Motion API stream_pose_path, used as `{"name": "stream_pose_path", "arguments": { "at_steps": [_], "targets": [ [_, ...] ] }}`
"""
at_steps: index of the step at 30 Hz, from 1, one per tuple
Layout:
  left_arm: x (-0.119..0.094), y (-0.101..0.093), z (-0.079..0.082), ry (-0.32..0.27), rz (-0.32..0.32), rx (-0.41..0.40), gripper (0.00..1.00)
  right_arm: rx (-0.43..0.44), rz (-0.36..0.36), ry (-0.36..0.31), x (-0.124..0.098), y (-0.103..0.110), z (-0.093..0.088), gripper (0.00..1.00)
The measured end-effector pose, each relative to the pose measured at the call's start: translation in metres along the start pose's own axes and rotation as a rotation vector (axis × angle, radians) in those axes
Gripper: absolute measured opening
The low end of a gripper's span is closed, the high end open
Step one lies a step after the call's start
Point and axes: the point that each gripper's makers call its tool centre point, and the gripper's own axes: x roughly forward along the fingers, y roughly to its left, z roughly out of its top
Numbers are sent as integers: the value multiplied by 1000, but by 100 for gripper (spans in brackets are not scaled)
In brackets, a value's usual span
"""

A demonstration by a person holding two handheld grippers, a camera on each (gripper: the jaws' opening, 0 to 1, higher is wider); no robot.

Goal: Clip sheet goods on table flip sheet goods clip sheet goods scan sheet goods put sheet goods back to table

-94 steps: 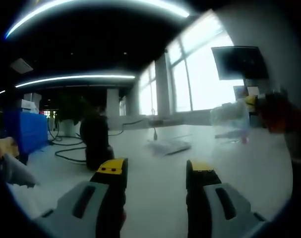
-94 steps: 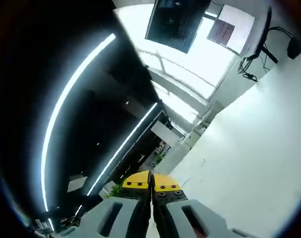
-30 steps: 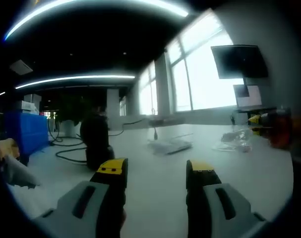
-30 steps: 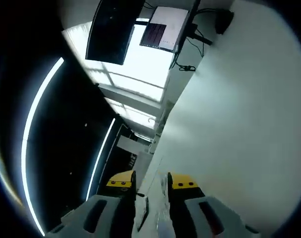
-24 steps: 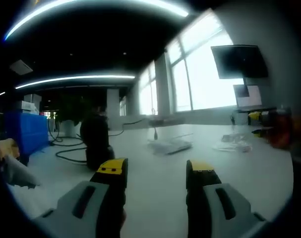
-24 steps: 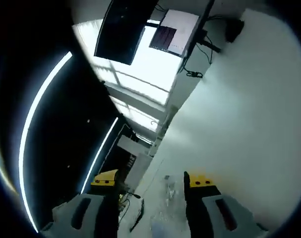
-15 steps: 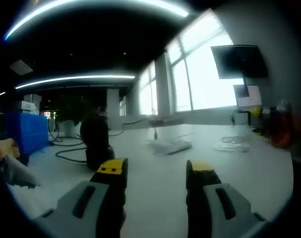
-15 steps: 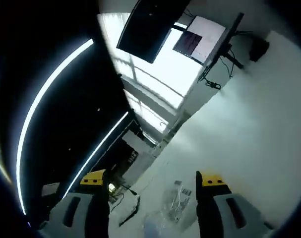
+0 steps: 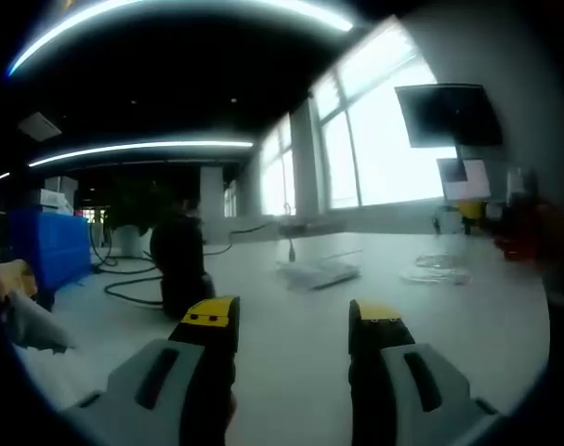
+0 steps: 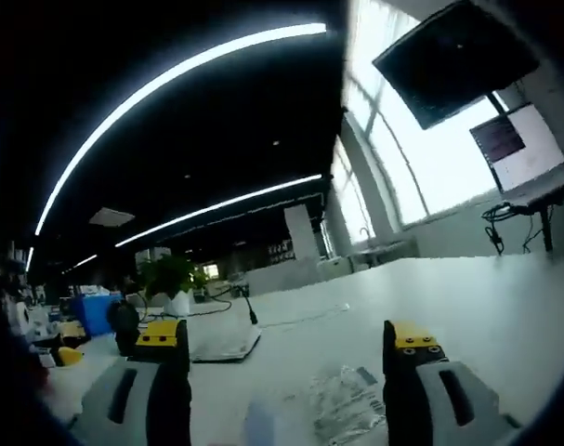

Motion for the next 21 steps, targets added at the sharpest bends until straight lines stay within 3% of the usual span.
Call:
{"name": "stream_pose_path", "arguments": {
  "at_steps": [8,13,21],
  "targets": [
    [0,0,0,-1,1,0,39,-116,113,62,8,13,-4,79],
    [0,0,0,-1,-1,0,39,-243,168,183,11,14,-28,81],
    [0,0,0,0,1,1,39,-268,209,290,16,3,-53,74]
  ]
}}
